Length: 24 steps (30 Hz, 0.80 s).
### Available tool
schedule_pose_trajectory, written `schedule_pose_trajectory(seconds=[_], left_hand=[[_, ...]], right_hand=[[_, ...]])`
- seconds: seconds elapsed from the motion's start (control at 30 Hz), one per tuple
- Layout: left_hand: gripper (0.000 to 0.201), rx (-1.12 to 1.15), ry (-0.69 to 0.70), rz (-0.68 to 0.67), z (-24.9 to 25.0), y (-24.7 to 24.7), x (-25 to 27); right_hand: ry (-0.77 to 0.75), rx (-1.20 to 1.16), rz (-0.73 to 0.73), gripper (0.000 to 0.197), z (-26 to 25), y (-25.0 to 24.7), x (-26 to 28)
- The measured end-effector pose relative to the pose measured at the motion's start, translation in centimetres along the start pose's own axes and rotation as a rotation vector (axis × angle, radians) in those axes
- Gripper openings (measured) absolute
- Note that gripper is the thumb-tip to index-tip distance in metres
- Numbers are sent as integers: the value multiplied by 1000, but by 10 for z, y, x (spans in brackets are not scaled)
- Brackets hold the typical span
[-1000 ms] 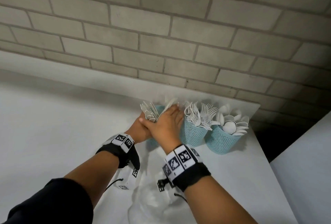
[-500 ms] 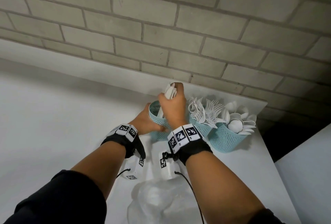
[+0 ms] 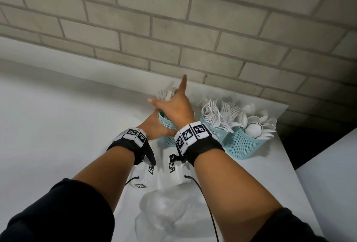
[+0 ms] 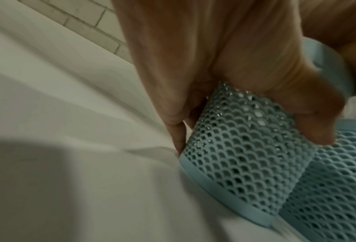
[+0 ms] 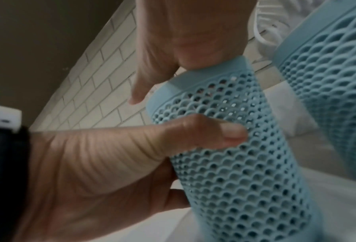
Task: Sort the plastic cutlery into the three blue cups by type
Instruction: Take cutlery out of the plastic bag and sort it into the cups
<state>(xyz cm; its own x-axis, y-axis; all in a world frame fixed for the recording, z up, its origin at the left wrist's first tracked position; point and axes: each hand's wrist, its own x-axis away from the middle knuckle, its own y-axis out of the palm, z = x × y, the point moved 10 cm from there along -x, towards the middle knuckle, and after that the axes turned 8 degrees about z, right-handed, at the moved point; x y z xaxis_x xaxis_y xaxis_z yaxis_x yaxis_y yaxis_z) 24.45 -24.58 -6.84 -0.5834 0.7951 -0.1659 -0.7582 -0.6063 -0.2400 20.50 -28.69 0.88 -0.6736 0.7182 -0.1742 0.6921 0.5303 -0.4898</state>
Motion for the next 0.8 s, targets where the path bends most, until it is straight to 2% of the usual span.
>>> schedule_pose_trajectory(seconds=[0.03, 0.13, 0.17, 0.2, 0.27, 0.3, 0.33, 0.43, 0.53, 0.57, 0.7, 0.8], left_hand=[[101, 1, -9, -2, -2, 0, 0], [101, 38, -16, 5, -1, -1, 0], [101, 41, -10, 1, -1, -1, 0], [101, 33, -16, -6, -1, -1, 1], [100, 41, -50, -10, -6, -1, 1], [98, 49, -63, -7, -10, -1, 0], [97, 47, -66, -6, -11, -2, -2], [101, 12, -87, 48, -21, -9, -7], [109, -8, -106, 50, -45, -12, -15], [109, -24, -105, 62, -39, -13, -12], [89, -33, -40, 50, -6, -7, -6], [91, -22, -20, 31, 2, -4, -4]], right_hand=[[-11, 38, -29, 129, 1, 4, 0], [30, 23, 57, 125, 6, -2, -5], [4, 88, 38, 119, 4, -1, -6], [-51, 182, -33, 106, 0, 5, -5], [-175, 264, -126, 52, -10, 13, 0], [-197, 199, -97, 27, -15, 10, 1], [-177, 101, -42, 12, -15, 3, -1], [-83, -162, 153, 21, -7, -18, -6], [-63, -279, 256, 28, -5, -30, -5], [-71, -303, 270, 33, -7, -33, -3], [-64, -368, 312, 72, 1, -38, -6], [-64, -273, 294, 103, 2, -34, -8]])
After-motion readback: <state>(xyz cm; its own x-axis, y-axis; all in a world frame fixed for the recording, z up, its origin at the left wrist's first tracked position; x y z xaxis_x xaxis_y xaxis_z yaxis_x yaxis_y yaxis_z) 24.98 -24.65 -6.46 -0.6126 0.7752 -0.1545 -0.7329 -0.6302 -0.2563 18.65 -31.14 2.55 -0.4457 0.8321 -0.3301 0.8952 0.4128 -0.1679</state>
